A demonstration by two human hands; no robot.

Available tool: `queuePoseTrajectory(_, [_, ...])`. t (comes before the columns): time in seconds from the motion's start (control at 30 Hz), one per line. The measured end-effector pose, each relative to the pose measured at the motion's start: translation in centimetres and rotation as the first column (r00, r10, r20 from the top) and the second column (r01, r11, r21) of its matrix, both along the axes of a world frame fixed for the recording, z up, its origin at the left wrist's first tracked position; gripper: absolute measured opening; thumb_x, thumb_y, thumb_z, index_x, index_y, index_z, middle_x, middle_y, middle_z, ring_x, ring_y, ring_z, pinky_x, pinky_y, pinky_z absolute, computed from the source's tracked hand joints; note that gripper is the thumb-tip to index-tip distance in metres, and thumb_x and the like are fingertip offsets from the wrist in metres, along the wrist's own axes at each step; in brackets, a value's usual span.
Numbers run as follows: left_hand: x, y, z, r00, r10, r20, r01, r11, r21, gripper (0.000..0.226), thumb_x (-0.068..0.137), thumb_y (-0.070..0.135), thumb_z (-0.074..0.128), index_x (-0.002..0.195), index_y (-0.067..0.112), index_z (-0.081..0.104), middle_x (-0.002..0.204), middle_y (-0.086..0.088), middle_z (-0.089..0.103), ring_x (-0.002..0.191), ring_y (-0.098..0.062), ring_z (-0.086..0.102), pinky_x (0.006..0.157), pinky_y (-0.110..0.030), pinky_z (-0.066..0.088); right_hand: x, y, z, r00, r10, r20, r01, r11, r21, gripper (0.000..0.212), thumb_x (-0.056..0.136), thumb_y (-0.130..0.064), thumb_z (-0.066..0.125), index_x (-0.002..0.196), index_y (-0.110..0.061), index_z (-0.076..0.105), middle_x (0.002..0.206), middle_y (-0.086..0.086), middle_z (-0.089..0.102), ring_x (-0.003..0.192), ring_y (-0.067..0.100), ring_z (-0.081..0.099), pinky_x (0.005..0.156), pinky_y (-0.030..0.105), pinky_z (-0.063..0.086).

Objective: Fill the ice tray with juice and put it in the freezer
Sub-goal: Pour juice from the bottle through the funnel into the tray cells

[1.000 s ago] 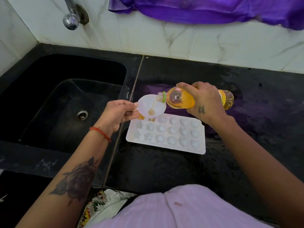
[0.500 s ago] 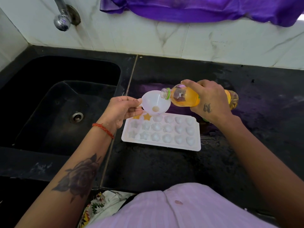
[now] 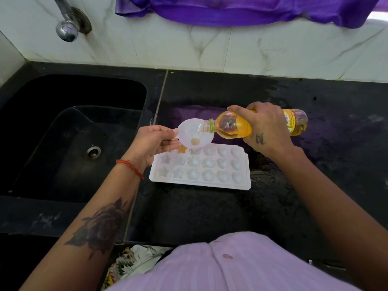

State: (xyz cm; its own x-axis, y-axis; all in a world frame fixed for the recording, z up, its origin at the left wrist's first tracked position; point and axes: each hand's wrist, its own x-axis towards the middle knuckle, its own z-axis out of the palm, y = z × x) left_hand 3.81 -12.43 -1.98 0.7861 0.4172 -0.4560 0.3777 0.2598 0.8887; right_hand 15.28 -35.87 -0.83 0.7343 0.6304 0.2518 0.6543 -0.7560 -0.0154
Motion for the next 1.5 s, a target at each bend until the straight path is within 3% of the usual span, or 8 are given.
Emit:
queuePoseTrajectory(0.53, [0.3,-0.3,0.3,1.0,-0.019,0.021,0.019,1.0,0.015,0.006,0.081,0.005,0.069,0.076,0.003,0.066,0.06,-0.005,0.073,0.058,-0.015,0.071,0.052,-0.018,0.054,-0.7,-0.9,0.4,0.988,-0.046,-0.144,0.065,0.989,0.131,0.071,0.067,-0.018,0.076,0.132,-0.029,0.048,0.108,0.015,0.061,0.1,0.034,0.055,0.082,0.041,0.041])
queuePoseTrajectory(1.3, [1.9,-2.8,-0.2,0.997,-0.082,0.008,0.082,0.997,0.008,0.006,0.081,0.004,0.069,0.075,0.004,0.066,0.059,-0.004,0.072,0.057,-0.015,0.071,0.052,-0.019,0.055,-0.4,-3.8,0.0,0.995,-0.099,-0.013,0.099,0.995,-0.02,0.07,0.071,-0.023,0.077,0.133,-0.031,0.046,0.113,0.014,0.06,0.105,0.033,0.054,0.087,0.042,0.039])
queuePoseTrajectory(1.5, [1.8,-2.8,-0.1,0.997,-0.077,0.005,0.077,0.997,0.008,0.005,0.08,0.004,0.069,0.076,0.003,0.066,0.06,-0.003,0.072,0.057,-0.015,0.071,0.051,-0.018,0.054,-0.5,-3.7,0.0,0.995,-0.092,-0.033,0.093,0.996,0.017,0.069,0.071,-0.022,0.077,0.133,-0.029,0.047,0.112,0.017,0.06,0.103,0.035,0.054,0.086,0.043,0.04])
